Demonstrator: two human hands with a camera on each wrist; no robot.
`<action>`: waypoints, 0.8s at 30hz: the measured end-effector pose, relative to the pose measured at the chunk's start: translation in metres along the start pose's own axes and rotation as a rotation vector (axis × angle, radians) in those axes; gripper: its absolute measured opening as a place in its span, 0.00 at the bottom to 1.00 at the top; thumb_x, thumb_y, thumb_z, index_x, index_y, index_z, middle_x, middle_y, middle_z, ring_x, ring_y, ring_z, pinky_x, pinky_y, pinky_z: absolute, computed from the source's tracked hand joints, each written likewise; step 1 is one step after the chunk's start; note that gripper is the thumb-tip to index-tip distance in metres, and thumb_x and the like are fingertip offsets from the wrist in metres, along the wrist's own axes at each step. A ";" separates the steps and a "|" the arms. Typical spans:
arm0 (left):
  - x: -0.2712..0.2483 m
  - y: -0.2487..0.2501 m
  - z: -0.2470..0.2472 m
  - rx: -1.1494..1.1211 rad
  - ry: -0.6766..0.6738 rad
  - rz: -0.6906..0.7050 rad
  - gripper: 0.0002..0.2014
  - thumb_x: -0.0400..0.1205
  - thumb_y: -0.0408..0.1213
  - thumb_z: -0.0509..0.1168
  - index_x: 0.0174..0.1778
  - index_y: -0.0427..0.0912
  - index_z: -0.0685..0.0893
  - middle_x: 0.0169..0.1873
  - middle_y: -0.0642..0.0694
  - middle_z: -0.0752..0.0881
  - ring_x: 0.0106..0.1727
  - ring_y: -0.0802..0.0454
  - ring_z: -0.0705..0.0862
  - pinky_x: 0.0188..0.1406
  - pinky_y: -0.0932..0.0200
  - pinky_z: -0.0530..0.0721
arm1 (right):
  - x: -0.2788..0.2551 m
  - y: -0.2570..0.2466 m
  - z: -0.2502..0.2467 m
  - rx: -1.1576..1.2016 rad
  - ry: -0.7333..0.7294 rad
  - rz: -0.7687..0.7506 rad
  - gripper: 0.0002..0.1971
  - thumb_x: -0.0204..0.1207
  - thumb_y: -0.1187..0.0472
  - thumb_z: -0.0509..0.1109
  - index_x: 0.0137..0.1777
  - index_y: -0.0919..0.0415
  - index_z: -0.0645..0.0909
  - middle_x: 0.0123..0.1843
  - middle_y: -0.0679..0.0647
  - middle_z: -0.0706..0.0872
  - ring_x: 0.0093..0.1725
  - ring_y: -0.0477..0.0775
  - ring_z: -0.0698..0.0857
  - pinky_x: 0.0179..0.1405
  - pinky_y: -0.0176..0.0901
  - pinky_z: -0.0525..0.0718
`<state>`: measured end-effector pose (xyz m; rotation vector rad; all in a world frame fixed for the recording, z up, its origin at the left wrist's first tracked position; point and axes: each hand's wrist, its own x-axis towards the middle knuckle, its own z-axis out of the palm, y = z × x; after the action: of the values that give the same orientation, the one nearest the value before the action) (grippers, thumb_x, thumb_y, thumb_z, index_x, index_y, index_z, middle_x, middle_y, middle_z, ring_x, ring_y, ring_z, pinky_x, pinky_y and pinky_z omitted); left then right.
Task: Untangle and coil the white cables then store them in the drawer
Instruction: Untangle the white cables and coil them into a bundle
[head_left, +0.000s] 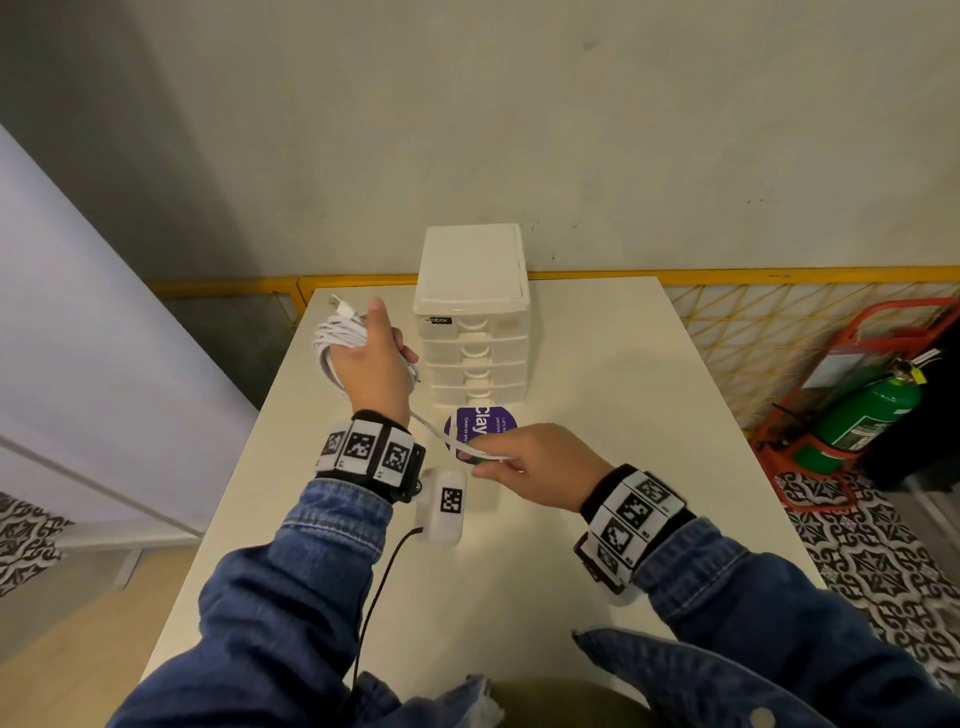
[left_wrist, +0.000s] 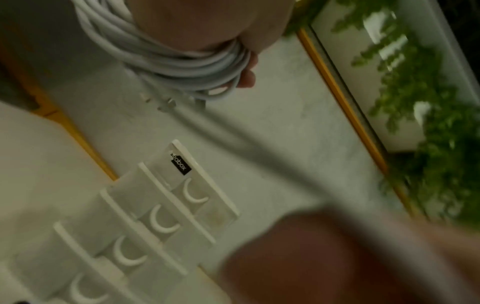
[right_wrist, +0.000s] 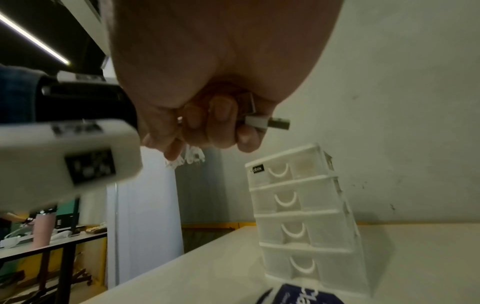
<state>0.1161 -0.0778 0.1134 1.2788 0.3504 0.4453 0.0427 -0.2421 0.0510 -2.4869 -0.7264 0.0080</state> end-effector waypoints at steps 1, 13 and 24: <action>-0.001 -0.003 0.001 0.081 -0.020 0.043 0.16 0.82 0.45 0.65 0.28 0.45 0.76 0.15 0.52 0.78 0.18 0.54 0.76 0.25 0.58 0.76 | 0.002 -0.004 -0.004 -0.007 0.017 -0.028 0.23 0.75 0.39 0.53 0.61 0.44 0.82 0.53 0.47 0.90 0.50 0.51 0.86 0.44 0.39 0.77; -0.027 -0.037 0.002 0.416 -1.232 -0.306 0.41 0.75 0.72 0.35 0.31 0.36 0.76 0.14 0.44 0.72 0.13 0.50 0.73 0.17 0.62 0.74 | 0.009 -0.004 -0.055 0.045 0.348 -0.094 0.07 0.77 0.55 0.64 0.45 0.55 0.82 0.41 0.50 0.86 0.41 0.50 0.82 0.43 0.47 0.79; -0.045 -0.029 0.007 0.356 -1.520 -0.513 0.36 0.61 0.72 0.70 0.37 0.37 0.76 0.13 0.52 0.68 0.10 0.59 0.65 0.13 0.69 0.63 | 0.001 0.014 -0.049 0.228 0.326 -0.031 0.16 0.74 0.50 0.67 0.61 0.49 0.83 0.59 0.49 0.78 0.61 0.46 0.79 0.62 0.36 0.76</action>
<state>0.0848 -0.1128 0.0870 1.4568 -0.5632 -1.0722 0.0578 -0.2766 0.0857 -2.1882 -0.5882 -0.3019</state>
